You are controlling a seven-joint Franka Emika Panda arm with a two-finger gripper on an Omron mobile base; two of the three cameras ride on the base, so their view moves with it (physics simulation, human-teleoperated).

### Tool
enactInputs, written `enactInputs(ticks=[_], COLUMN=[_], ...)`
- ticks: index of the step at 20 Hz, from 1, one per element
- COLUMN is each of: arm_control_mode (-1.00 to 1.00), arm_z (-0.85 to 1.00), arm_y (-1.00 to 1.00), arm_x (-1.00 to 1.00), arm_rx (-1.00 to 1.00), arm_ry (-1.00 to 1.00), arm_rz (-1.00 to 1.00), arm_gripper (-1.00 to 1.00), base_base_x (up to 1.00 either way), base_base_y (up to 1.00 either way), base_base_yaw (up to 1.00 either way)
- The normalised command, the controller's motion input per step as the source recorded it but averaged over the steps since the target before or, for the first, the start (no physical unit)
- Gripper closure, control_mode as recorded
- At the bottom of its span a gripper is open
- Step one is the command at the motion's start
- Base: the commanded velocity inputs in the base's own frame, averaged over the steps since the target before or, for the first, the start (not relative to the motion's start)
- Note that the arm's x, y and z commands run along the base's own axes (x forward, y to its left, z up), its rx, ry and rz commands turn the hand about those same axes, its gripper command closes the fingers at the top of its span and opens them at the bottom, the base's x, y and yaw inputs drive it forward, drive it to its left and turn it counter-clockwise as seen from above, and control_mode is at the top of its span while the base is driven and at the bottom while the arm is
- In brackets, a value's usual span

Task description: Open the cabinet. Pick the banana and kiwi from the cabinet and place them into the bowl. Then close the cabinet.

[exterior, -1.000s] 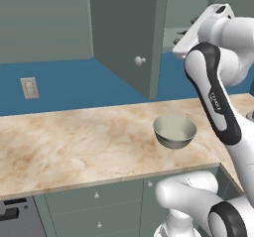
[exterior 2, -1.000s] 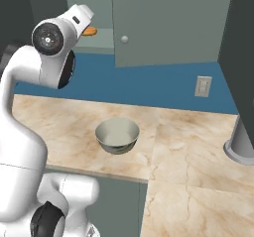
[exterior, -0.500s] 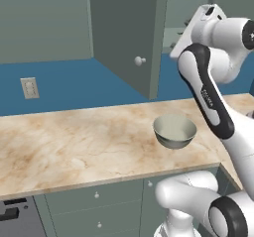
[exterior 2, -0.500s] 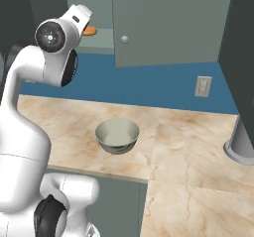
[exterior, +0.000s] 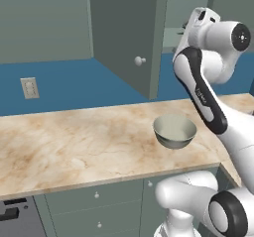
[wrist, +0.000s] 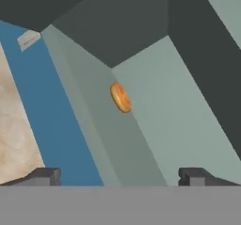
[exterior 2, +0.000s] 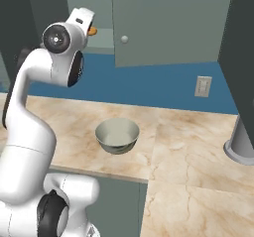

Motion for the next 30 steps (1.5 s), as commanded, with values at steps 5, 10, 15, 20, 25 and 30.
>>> enactInputs(ticks=[5,10,15,20,25,30], arm_control_mode=[-1.00,-1.00,-1.00,-1.00,-1.00,-1.00], arm_z=[-0.16,-0.13,-0.01,0.00,0.00,0.00], arm_y=[-0.21,0.00,0.03,-0.09,0.00,-0.29], arm_x=[0.00,0.17,0.39,0.03,0.03,0.00], arm_rx=[-0.23,-0.20,-0.08,0.00,0.00,0.00], arm_ry=[-0.16,-0.05,0.00,0.00,0.00,0.00], arm_rz=[-0.17,-0.25,-0.20,-0.10,0.00,-0.15], arm_gripper=[-1.00,-1.00,-1.00,-1.00,-1.00,-1.00], base_base_x=[0.00,0.00,0.00,0.00,0.00,0.00], base_base_y=[0.00,0.00,0.00,0.00,0.00,0.00], base_base_yaw=[0.00,0.00,0.00,0.00,0.00,0.00])
